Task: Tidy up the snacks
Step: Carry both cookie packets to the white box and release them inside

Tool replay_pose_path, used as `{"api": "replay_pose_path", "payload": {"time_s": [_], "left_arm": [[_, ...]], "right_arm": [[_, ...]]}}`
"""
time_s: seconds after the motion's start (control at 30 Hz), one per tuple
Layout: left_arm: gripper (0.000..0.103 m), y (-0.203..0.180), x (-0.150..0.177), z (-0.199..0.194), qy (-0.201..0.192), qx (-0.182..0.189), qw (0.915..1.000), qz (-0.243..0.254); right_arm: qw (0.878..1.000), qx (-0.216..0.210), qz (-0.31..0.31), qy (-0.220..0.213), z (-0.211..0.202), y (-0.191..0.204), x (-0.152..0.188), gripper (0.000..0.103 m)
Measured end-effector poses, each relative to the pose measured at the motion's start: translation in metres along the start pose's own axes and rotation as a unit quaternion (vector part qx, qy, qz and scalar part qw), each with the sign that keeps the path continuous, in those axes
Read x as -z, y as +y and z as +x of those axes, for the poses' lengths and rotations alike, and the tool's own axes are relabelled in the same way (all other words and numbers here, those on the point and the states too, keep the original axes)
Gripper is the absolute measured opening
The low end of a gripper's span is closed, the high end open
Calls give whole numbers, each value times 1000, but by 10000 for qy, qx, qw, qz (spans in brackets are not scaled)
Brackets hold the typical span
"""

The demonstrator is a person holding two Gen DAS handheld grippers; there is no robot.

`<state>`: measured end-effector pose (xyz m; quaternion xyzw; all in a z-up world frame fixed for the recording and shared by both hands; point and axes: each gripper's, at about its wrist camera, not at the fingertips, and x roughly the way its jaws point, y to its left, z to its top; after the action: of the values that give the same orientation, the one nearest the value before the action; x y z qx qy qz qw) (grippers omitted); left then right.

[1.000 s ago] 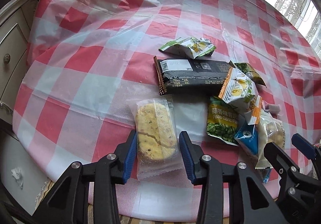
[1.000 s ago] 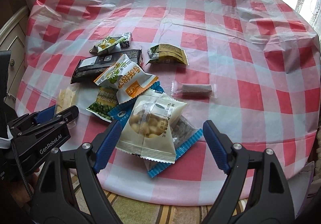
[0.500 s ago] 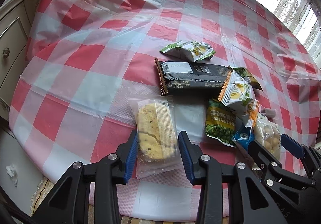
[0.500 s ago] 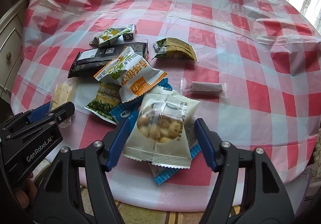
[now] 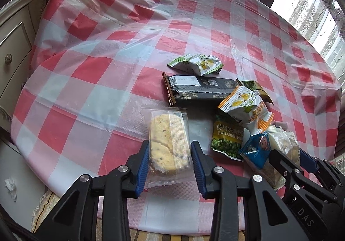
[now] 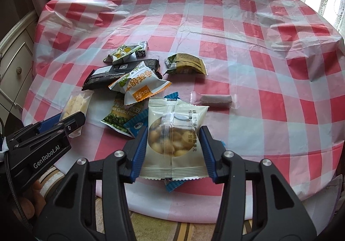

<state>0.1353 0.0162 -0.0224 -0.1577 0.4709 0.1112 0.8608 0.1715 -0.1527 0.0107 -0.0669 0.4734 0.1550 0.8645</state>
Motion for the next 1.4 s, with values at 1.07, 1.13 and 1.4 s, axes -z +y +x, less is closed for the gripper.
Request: {"api": "replay_pose_path", "payload": {"time_s": [1.07, 1.13, 1.4], "left_arm": [[38, -141, 59, -63, -51, 929, 9850, 1457], [38, -155, 65, -65, 5, 1029, 9820, 1584], [38, -217, 98, -73, 321, 1579, 9618, 2213]], "right_arm": [[9889, 283, 1388, -457, -89, -144, 88, 51], [9867, 344, 1517, -465, -94, -158, 98, 51], [9755, 750, 2032, -392, -110, -215, 140, 51]]}}
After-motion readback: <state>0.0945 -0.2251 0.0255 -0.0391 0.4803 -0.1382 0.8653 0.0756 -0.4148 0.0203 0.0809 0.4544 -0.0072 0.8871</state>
